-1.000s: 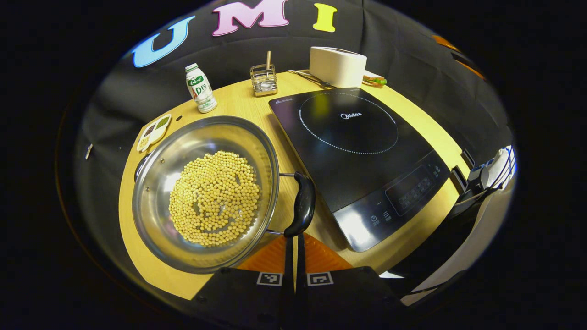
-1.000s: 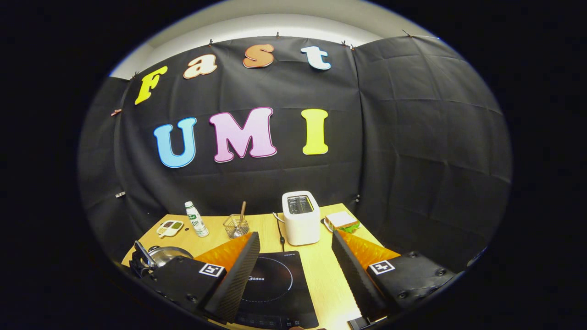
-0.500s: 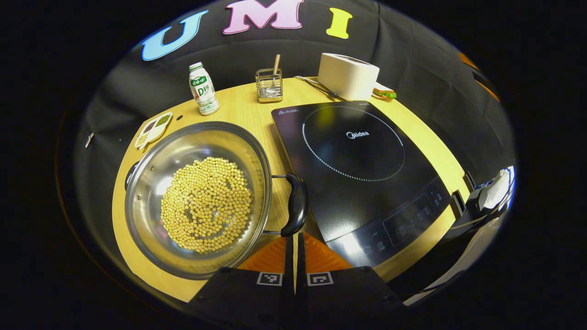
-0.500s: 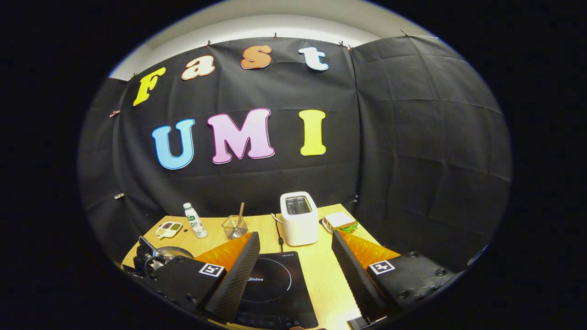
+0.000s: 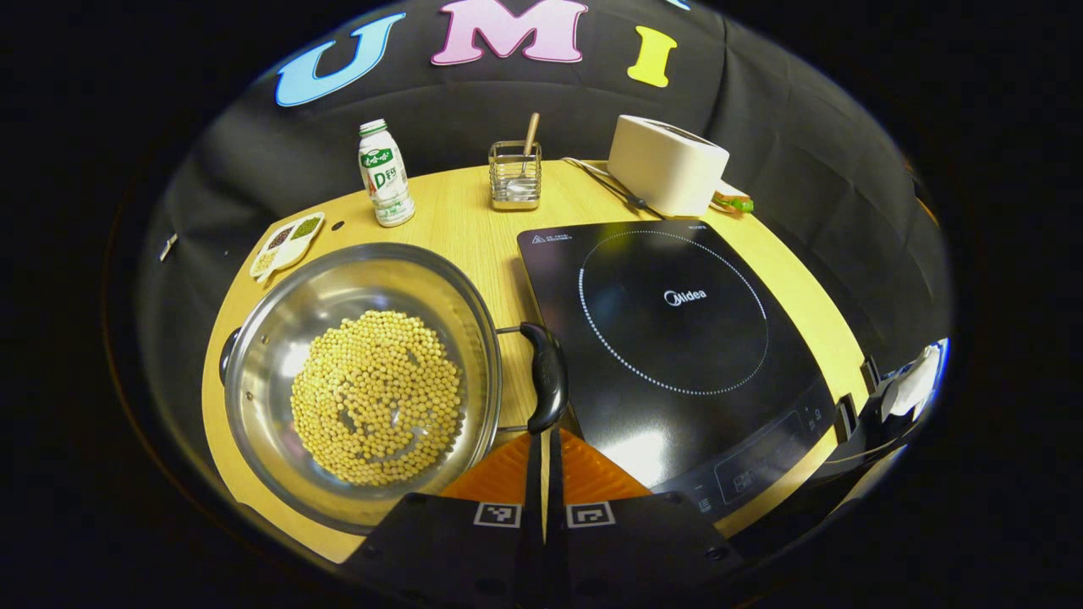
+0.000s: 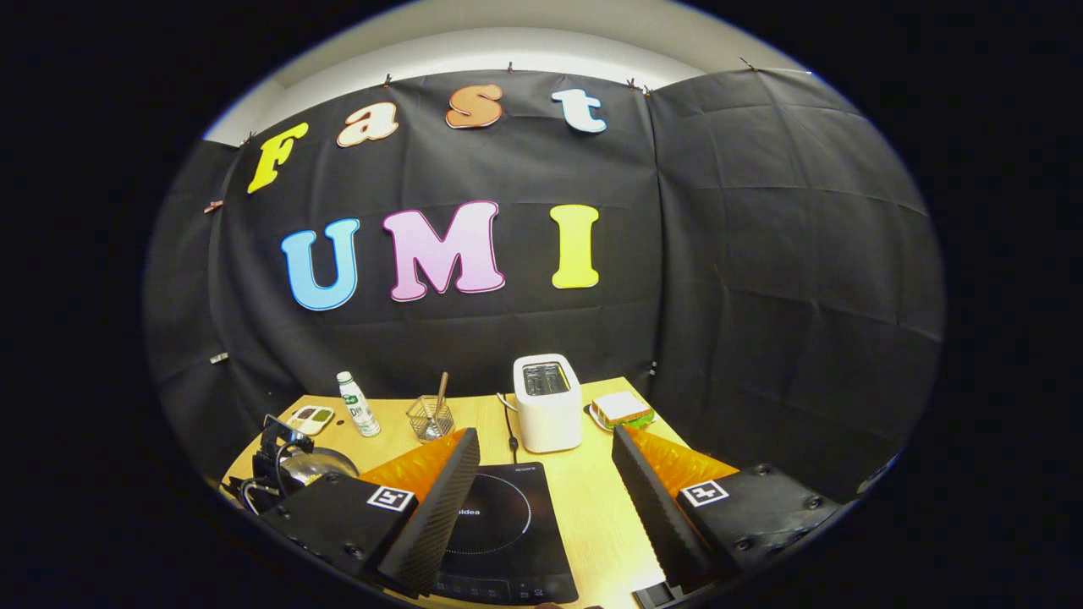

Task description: First push the handle of the pot to place it horizontally, then grasp the pot with both hands and set it on the induction cooktop.

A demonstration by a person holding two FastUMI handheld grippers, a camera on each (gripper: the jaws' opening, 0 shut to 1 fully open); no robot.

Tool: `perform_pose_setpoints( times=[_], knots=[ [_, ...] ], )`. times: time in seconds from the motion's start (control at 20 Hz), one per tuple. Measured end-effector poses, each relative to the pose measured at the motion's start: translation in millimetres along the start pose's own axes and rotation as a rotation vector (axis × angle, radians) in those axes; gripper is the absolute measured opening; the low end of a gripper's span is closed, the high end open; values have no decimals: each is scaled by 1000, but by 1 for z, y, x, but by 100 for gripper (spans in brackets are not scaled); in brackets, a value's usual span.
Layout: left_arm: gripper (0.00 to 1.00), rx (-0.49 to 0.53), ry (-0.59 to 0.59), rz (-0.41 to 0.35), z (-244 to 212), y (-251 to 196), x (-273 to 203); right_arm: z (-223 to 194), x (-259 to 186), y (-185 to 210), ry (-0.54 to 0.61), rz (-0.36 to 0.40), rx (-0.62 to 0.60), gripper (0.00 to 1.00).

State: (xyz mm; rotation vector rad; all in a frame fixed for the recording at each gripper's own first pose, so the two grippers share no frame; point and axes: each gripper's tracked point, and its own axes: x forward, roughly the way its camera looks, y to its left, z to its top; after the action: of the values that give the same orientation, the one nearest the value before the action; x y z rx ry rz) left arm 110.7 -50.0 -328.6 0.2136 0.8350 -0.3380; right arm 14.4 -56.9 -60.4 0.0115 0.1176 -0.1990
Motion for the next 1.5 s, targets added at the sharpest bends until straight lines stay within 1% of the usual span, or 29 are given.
perform_pose_setpoints(
  times=[0.2, 0.3, 0.35, 0.4, 0.5, 0.6, 0.65, 0.7, 1.05, 1.2, 1.3, 1.4, 1.5],
  knots=[
    [5, -29, -15, -10, 8, 2, 6, 1, -2, -1, -4, -7, -14, 98],
    [5, -25, -19, -7, 11, 6, 8, 0, -2, -2, -1, -9, -16, 98],
    [3, -22, -22, -13, 12, 7, 8, -1, -3, -2, 2, -10, -19, 98],
    [5, -22, -24, -21, 14, 7, 8, -2, -3, -2, 5, -11, -22, 98],
    [5, -18, -29, -26, 17, 9, 11, -4, -4, 0, 9, -12, -28, 98],
    [5, -14, -33, -18, 19, 12, 12, -6, -6, 2, 15, -9, -32, 98],
    [3, -15, -35, -19, 20, 13, 13, -6, -5, 4, 17, -8, -36, 98],
    [5, -17, -37, -21, 21, 13, 13, -9, -6, 5, 21, -6, -39, 98],
    [5, -33, -71, 0, 23, 23, 11, -13, -9, 16, 32, 3, -33, 98],
    [5, -3, -109, -30, 19, 14, -3, -21, -7, 30, 54, 25, -41, 98],
    [5, 17, -161, -29, 16, 15, -16, -25, -6, 41, 72, 49, -30, 98],
    [5, -13, -223, -28, 15, 18, -35, -30, -5, 55, 88, 74, -30, 98],
    [5, -63, -295, 1, 19, 36, -58, -39, -3, 66, 113, 95, -40, 98]
  ],
)
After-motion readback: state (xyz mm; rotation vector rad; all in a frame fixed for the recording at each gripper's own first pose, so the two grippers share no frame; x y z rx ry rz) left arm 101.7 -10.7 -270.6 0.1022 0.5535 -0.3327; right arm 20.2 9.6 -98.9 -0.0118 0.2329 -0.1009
